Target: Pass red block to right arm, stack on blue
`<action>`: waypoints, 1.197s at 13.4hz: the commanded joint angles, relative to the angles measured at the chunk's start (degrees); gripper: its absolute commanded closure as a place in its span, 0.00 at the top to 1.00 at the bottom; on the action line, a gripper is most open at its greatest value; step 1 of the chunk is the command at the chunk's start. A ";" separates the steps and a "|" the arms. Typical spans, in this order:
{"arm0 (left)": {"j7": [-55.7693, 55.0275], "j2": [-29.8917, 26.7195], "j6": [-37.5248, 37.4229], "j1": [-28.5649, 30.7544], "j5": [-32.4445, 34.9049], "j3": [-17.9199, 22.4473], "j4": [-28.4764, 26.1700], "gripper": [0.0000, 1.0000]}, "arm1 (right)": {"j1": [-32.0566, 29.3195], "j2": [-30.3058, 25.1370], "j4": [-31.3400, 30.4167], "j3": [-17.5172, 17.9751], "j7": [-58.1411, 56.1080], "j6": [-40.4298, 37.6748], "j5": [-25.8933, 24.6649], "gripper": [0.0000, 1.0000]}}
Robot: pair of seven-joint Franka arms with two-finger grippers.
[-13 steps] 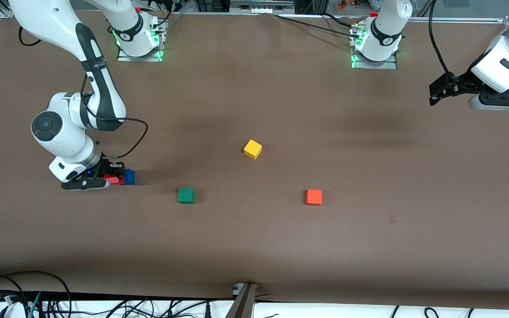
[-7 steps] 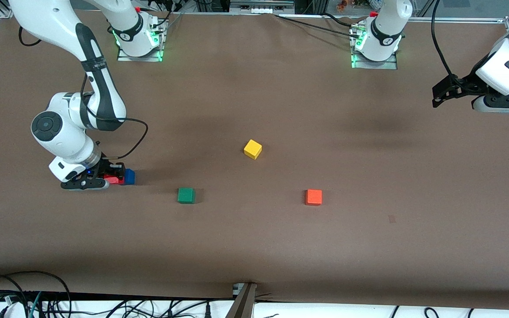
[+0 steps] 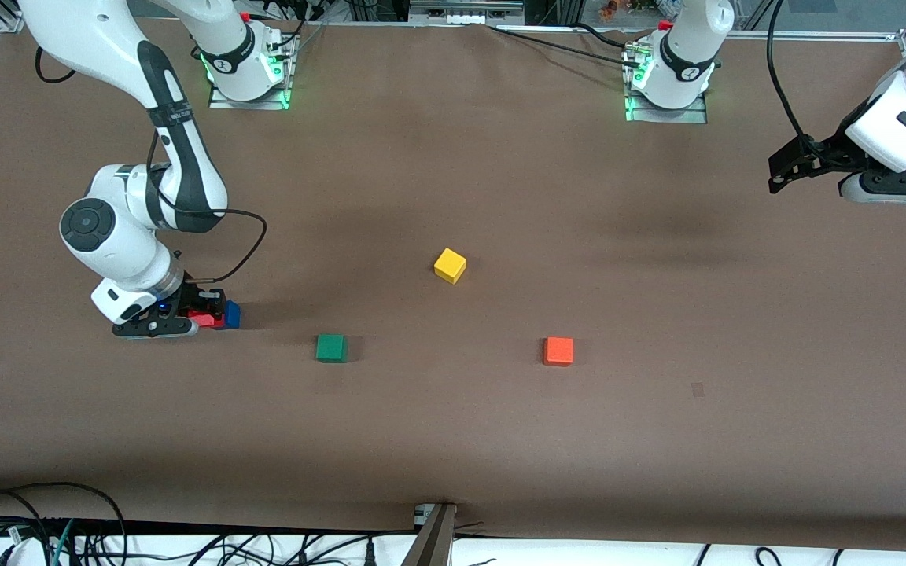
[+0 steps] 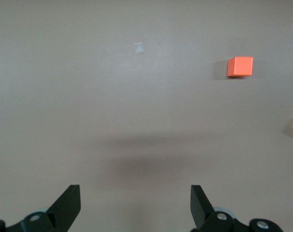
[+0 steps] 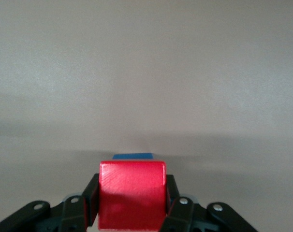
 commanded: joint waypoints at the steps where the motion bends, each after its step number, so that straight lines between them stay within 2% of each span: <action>1: 0.08 0.54 -0.50 -0.07 0.86 -0.02 1.39 1.00 | -0.06 -0.06 -0.28 0.27 0.74 -0.17 -0.26 0.00; 16: 0.17 1.24 -0.24 -0.07 0.86 -0.19 1.39 1.00 | -0.06 -0.05 -0.72 0.45 0.83 0.28 -0.18 0.00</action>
